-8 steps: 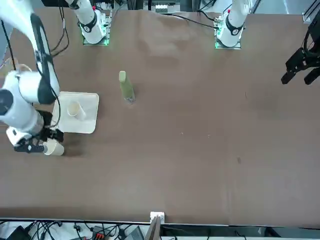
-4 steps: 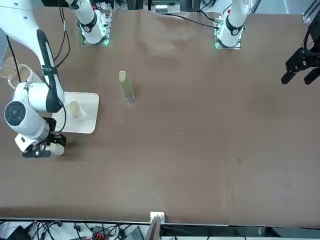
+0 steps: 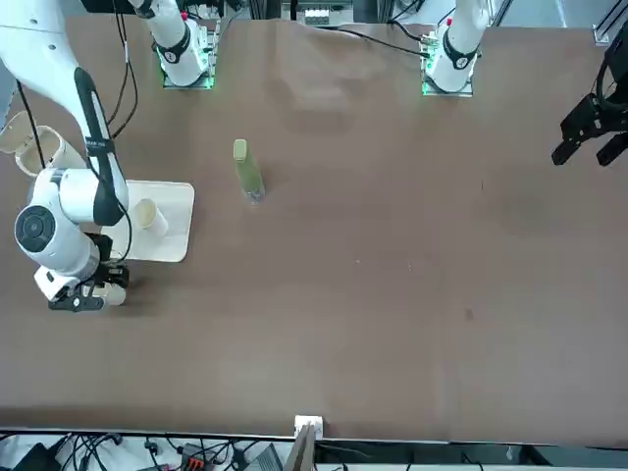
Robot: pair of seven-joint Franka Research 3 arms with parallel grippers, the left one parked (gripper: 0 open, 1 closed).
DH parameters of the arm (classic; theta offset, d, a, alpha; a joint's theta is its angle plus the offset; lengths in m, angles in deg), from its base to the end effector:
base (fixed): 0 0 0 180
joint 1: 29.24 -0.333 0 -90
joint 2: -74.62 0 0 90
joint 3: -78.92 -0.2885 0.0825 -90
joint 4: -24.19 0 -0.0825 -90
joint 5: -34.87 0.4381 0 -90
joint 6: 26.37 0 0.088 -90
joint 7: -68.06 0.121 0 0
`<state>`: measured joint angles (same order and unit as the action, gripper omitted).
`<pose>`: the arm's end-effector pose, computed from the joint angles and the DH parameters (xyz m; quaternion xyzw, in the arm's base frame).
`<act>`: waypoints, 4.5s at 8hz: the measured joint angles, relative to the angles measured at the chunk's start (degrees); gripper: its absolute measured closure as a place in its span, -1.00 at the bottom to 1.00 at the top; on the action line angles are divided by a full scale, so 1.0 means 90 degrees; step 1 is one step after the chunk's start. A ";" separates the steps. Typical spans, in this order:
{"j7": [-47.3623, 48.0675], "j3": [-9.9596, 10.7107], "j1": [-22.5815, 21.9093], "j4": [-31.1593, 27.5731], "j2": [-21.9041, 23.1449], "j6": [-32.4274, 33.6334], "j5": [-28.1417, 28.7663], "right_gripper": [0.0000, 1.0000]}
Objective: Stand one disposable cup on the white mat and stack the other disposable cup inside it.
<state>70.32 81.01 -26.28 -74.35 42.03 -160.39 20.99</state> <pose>0.7006 -0.0669 0.1901 0.9946 0.0215 0.0223 0.0992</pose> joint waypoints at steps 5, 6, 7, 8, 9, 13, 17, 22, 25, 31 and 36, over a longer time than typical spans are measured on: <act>0.0003 0.0002 0.0025 0.0256 0.0579 0.1110 0.0000 0.96; 0.0003 -0.0020 0.0019 0.0274 0.0963 0.1811 0.0003 0.96; 0.0003 -0.0074 -0.0017 0.0263 0.1335 0.2460 0.0021 0.96; 0.0104 -0.0127 -0.0120 0.0195 0.1689 0.2959 0.0165 0.96; 0.0307 -0.0152 -0.0292 0.0030 0.2023 0.3252 0.0378 0.96; 0.1142 -0.0187 -0.1034 -0.1082 0.2766 0.3358 0.0585 0.96; 0.1186 -0.0163 -0.1069 -0.1821 0.2833 0.2743 0.0585 0.96; 0.1261 -0.0140 -0.1063 -0.2134 0.2821 0.2377 0.0585 0.78; 0.1261 -0.0127 -0.1042 -0.2118 0.2751 0.2287 0.0583 -0.31; 0.0287 0.0132 -0.0722 -0.0482 0.3766 0.4101 0.1119 -1.00; -0.0418 0.0308 -0.0629 -0.0373 0.4644 0.4552 0.1451 -1.00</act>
<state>66.56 83.78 -31.94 -77.70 83.83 -119.42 34.05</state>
